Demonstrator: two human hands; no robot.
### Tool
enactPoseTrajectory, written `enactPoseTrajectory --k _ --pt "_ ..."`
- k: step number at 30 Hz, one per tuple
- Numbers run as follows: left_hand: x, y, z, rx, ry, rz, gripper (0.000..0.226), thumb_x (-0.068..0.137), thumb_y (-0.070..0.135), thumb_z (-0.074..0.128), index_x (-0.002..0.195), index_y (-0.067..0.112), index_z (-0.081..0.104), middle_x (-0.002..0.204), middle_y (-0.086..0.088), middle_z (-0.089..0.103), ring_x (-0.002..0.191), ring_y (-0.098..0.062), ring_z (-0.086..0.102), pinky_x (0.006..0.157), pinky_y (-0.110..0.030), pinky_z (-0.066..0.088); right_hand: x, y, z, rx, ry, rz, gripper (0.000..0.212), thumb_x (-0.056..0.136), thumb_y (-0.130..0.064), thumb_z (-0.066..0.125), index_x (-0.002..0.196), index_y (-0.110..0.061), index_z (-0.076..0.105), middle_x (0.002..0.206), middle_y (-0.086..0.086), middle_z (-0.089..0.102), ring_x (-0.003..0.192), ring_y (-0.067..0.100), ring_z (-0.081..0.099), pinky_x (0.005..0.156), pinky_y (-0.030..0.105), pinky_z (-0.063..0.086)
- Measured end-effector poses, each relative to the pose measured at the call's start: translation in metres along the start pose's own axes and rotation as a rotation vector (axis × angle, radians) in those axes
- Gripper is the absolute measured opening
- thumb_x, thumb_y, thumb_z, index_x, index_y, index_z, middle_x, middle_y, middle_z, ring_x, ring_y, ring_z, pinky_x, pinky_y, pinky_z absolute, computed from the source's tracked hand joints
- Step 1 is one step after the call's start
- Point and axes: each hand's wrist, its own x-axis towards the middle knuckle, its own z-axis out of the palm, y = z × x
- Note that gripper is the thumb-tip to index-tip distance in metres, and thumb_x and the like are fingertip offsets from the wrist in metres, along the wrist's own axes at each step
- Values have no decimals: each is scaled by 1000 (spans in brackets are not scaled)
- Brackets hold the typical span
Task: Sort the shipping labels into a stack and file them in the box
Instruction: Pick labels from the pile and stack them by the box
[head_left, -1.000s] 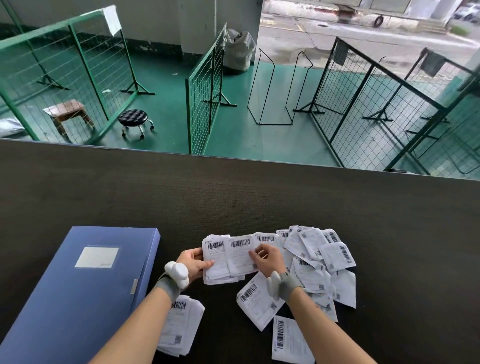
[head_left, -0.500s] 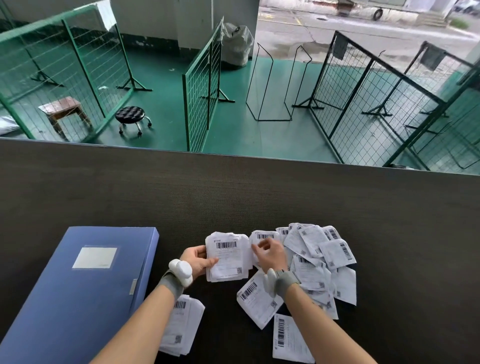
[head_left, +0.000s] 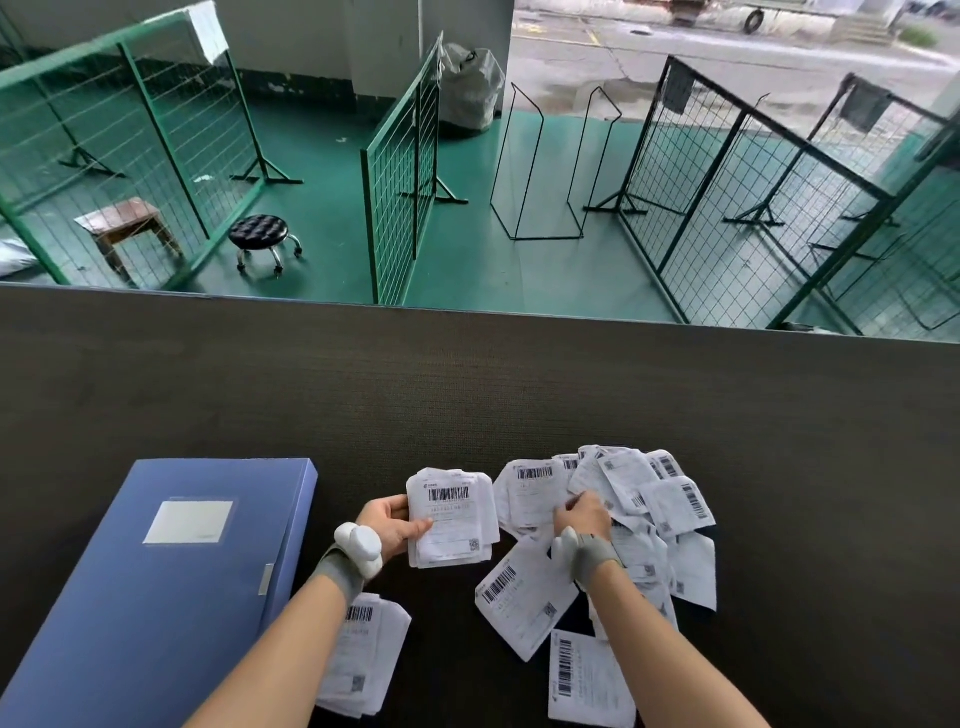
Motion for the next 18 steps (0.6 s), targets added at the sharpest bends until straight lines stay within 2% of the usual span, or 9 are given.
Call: enactPoseTrajectory --k 4,7,9,13,16,18 --pt "1 -2 1 12 24 -10 48 80 -11 62 125 -2 51 108 -13 66 106 -34 63 96 -52 50 -8 -5 -5 240 42 -105 10 94 -14 56 87 -8 55 90 10 62 87 27 60 78 31 47" --pt "1 -3 3 12 50 -19 47 80 -13 62 125 -4 51 107 -15 66 104 -35 63 96 -52 49 -9 -4 -7 386 62 -136 13 95 -11 54 83 -11 54 91 13 65 76 31 69 70 42 60" --pt "2 -4 4 13 71 -18 49 79 -13 63 126 -6 51 114 -21 65 108 -37 62 96 -53 49 -10 -2 -9 350 53 -166 10 96 -11 54 87 -9 57 90 11 65 73 29 71 65 39 60" --pt "1 -4 4 12 75 -14 49 79 -13 64 126 -7 51 117 -23 63 110 -38 61 97 -55 48 -4 14 -11 7 125 -189 11 93 -19 57 94 -11 65 98 7 62 93 24 62 83 36 53" --pt "-1 -3 3 15 73 -21 48 79 -12 64 125 -5 51 118 -22 63 111 -37 61 96 -54 48 -7 19 -17 -183 217 -140 16 92 -25 59 98 -13 67 103 6 57 92 22 59 78 32 53" --pt "0 -4 1 18 71 -24 49 79 -11 65 126 -4 51 119 -21 64 111 -36 62 96 -55 49 -8 17 -23 -188 259 -154 17 92 -22 57 100 -12 67 106 7 59 97 27 59 75 32 47"
